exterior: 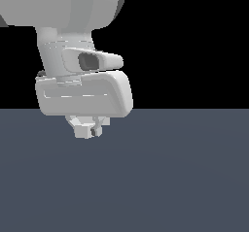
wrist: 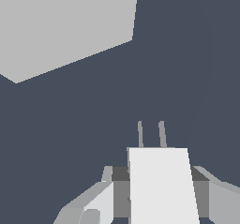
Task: Plug the charger into the wall socket.
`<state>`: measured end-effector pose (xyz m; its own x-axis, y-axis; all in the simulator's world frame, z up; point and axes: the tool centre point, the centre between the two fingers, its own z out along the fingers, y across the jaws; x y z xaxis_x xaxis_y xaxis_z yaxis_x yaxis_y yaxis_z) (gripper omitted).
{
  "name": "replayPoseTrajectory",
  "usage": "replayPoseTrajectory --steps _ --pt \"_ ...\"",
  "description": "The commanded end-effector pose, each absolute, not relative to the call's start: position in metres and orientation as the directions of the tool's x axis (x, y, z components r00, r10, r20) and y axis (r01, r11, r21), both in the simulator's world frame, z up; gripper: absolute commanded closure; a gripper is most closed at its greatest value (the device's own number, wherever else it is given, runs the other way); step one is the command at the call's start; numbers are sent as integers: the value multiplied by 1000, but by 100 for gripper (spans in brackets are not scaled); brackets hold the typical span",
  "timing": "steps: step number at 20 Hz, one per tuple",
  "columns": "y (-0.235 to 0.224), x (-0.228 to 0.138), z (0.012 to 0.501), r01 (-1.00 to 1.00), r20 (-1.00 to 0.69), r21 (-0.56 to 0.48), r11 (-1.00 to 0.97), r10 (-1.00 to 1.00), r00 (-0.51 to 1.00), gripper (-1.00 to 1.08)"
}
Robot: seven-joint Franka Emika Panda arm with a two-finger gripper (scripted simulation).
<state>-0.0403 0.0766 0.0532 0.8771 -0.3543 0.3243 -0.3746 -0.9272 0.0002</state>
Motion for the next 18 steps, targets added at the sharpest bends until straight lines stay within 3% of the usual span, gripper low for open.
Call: replayPoseTrajectory --steps 1,18 --pt "77 -35 60 -318 326 1 -948 -300 897 108" --pt "86 -12 94 -7 322 1 -1000 -7 947 108"
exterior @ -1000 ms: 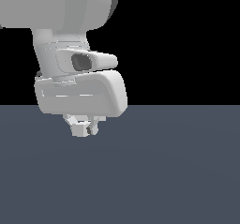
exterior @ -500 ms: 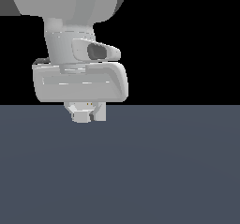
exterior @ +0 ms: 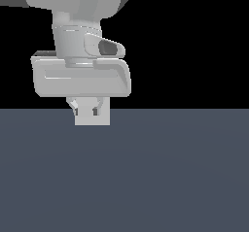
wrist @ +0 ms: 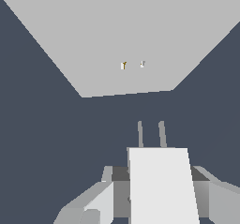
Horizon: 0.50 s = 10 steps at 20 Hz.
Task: Plug the charger into the wall socket.
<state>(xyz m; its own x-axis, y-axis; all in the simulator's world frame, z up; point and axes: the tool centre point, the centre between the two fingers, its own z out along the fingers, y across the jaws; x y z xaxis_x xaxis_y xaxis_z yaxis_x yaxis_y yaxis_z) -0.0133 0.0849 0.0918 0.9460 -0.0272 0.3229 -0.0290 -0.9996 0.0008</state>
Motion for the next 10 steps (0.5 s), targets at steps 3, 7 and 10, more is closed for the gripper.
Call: replayPoseTrajectory --steps 3,7,10 --pt "87 -10 97 23 321 0 -1000 22 947 108" --pt "89 -8 99 50 320 0 -999 47 946 108" --pt "89 -8 100 60 319 0 -998 57 946 108"
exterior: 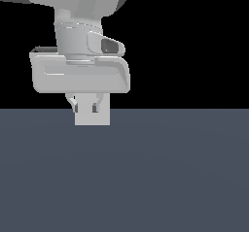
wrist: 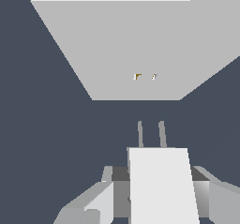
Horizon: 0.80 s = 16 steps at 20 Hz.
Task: Plug the charger into the wall socket.
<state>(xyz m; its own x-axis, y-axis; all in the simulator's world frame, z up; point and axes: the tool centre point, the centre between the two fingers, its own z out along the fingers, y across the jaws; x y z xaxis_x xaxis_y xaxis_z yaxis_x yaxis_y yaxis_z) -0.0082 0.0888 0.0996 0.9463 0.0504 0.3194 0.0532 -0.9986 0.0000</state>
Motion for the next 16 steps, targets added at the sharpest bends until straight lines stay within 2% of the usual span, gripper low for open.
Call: replayPoseTrajectory --steps 1,9,16 --pt "89 -8 100 61 319 0 -998 58 946 108" --pt "90 -6 100 61 319 0 -998 58 946 108" --pt "91 10 100 61 319 -1 -998 57 946 108"
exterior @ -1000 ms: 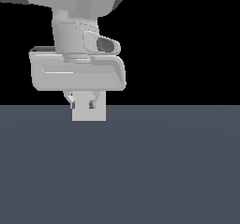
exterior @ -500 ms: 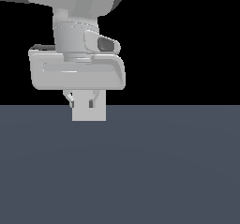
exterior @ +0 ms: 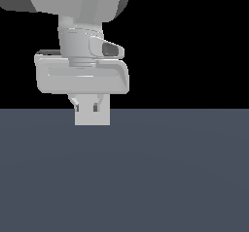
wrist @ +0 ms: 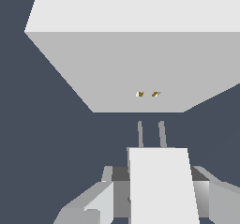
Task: Plug the charger into the wall socket.
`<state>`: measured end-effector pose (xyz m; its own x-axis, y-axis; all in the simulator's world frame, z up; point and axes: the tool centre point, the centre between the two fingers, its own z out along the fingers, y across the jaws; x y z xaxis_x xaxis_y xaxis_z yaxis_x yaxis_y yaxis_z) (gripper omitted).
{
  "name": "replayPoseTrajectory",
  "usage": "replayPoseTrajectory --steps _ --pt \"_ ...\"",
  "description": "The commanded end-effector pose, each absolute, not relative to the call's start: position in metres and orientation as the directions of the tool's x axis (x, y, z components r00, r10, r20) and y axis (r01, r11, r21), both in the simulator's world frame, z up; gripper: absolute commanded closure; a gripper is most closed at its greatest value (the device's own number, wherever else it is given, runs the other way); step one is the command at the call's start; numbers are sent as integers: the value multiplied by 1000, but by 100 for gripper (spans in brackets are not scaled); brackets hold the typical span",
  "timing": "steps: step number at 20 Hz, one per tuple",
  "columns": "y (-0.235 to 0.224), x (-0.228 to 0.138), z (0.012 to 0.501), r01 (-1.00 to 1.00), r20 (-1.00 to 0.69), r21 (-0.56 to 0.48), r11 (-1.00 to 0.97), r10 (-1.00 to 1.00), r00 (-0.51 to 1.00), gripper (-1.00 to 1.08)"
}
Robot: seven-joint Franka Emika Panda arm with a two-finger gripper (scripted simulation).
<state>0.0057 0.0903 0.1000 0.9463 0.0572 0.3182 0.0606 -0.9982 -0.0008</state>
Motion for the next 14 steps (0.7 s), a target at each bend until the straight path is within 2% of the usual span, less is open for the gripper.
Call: replayPoseTrajectory --steps 1,7,14 --pt "91 14 100 61 319 -1 -998 57 946 108" --pt "92 35 100 61 318 -1 -998 57 946 108" --pt "93 42 100 61 318 0 -998 58 946 108"
